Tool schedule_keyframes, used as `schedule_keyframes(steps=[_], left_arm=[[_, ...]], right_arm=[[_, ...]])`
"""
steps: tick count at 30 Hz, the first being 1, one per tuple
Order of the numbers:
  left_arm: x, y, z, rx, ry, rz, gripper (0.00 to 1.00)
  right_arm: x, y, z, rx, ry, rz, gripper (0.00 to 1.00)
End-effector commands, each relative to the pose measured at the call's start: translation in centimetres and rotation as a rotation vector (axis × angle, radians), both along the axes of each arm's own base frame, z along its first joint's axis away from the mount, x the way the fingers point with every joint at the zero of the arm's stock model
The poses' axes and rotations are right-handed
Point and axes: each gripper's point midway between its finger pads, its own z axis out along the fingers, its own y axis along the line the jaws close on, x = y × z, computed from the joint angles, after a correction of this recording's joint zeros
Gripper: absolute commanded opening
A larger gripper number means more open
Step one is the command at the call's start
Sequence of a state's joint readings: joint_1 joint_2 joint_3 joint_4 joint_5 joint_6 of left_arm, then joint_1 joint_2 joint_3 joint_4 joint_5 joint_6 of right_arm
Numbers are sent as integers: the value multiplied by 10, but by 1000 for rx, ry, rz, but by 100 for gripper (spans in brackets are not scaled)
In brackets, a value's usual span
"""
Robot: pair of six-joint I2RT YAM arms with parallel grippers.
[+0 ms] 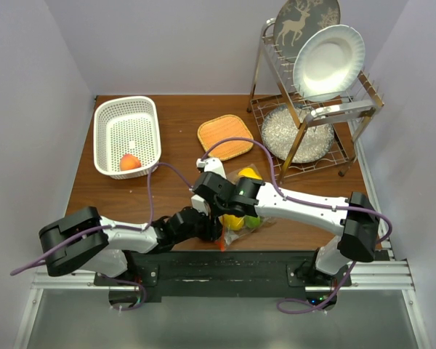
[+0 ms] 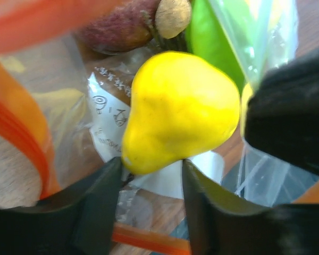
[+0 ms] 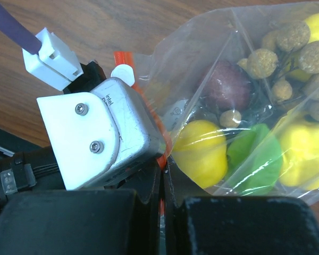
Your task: Open the zip-top bag and remove the fake food
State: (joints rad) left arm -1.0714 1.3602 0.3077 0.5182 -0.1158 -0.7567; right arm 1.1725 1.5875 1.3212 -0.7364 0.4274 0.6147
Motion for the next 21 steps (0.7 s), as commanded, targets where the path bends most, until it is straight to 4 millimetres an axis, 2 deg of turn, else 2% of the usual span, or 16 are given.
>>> schedule_keyframes(steps=[1, 4, 5, 8, 11, 21], left_arm=[[0, -18, 19, -30, -86, -55, 44], [0, -21, 23, -46, -88, -47, 31], [1, -21, 24, -50, -87, -44, 23], [0, -20, 25, -52, -80, -37, 8], [0, -18, 28, -58, -74, -29, 0], [-7, -6, 33, -69, -48, -16, 0]], right_arm=[[-3, 33, 33, 188, -31, 15, 0], [-3, 33, 34, 185, -33, 15, 0], [-3, 32, 33, 177, -38, 15, 0], [0, 28, 33, 168, -50, 4, 0], [1, 24, 30, 148, -58, -5, 0], [2, 20, 24, 133, -65, -19, 0]])
